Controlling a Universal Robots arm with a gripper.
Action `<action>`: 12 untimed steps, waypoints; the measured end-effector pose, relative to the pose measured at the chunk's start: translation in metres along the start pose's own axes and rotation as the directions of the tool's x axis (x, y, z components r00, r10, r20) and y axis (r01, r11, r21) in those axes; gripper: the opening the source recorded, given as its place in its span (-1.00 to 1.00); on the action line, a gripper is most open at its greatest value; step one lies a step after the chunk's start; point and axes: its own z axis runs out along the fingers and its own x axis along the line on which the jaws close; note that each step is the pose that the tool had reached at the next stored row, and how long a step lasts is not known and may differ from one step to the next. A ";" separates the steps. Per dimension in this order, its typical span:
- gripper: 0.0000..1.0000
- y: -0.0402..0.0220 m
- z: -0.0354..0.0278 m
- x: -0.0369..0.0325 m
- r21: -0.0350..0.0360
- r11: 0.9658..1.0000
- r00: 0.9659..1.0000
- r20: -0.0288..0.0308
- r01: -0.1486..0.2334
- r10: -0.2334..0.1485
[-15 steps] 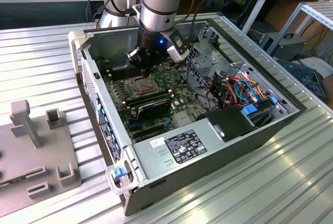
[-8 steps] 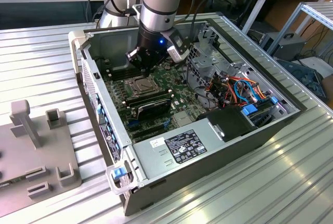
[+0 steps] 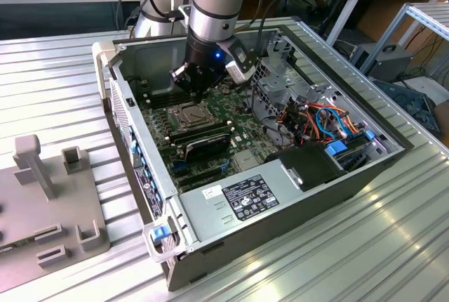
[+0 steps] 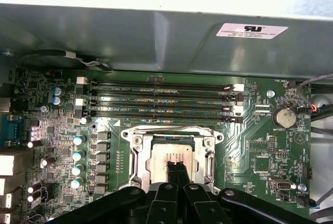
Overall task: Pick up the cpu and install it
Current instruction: 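Install the second cpu locking lever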
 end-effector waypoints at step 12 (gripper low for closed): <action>-0.79 -0.0060 -0.0005 -0.0009 0.000 1.000 1.000 0.000 0.000 0.000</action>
